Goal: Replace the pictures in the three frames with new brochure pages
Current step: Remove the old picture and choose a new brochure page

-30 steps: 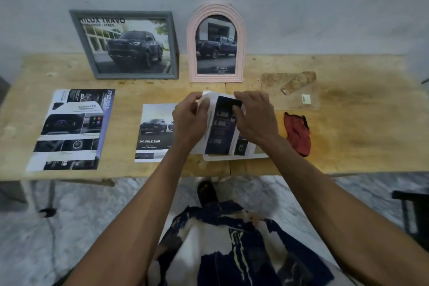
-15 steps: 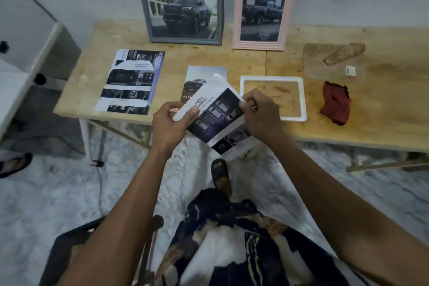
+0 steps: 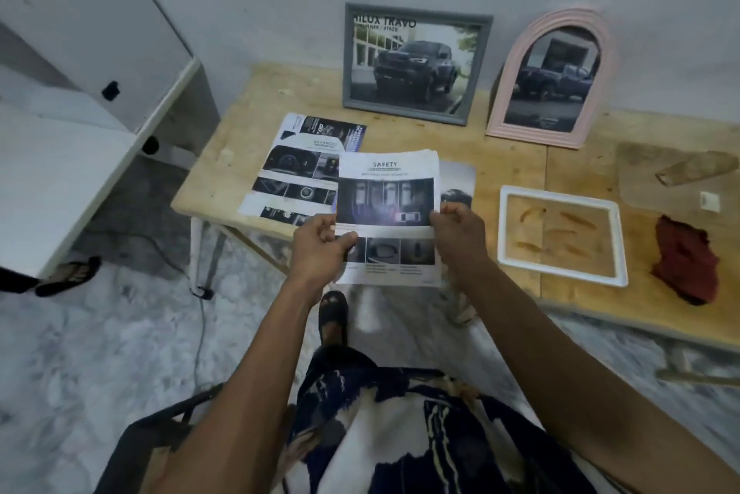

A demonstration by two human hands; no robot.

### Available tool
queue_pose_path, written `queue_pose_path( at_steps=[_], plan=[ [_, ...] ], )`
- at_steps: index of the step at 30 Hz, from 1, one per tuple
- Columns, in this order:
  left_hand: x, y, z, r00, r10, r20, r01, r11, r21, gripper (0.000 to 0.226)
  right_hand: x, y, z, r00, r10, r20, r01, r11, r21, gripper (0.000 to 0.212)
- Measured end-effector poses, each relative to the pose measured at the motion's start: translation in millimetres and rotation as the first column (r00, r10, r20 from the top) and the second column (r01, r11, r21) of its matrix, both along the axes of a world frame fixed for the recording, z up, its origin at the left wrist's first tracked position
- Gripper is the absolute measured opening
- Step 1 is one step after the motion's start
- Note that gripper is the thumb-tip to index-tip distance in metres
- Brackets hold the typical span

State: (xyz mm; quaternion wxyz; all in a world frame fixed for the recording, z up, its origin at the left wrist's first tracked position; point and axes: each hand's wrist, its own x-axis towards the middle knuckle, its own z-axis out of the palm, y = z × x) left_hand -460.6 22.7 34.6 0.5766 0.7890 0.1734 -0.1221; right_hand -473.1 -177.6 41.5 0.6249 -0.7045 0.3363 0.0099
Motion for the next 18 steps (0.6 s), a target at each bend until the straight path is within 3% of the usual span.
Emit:
queue_pose_path(
  at_steps=[3, 9, 16, 18],
  plan=[
    [48.1, 34.3, -4.0, 1.000, -0.022, -0.012, 0.023, 0.997, 0.080, 0.028, 42.3, 30.6, -13.0, 0.994, 0.077, -0.077, -0.073, 0.996, 0.060, 0.019],
    [145.1, 102.2, -13.2, 0.991, -0.130, 0.019, 0.118, 0.942, 0.314, 0.028, 119.3, 91.5, -24.2, 0.975, 0.156, -0.155, -0.161, 0.987, -0.023, 0.024],
    [215.3, 159.3, -35.8, 0.962, -0.269, -0.038, 0.262, 0.880, 0.396, 0.037, 175.9, 151.5, -55.5, 0.959, 0.105, -0.264, -0.162, 0.965, -0.205, 0.023],
    [227.8, 167.8, -42.6, 0.948, -0.311, -0.072, 0.313, 0.863, 0.397, 0.037, 186.1, 162.9, -61.7, 0.955, 0.032, -0.296, -0.088, 0.980, -0.177, 0.026]
  ],
)
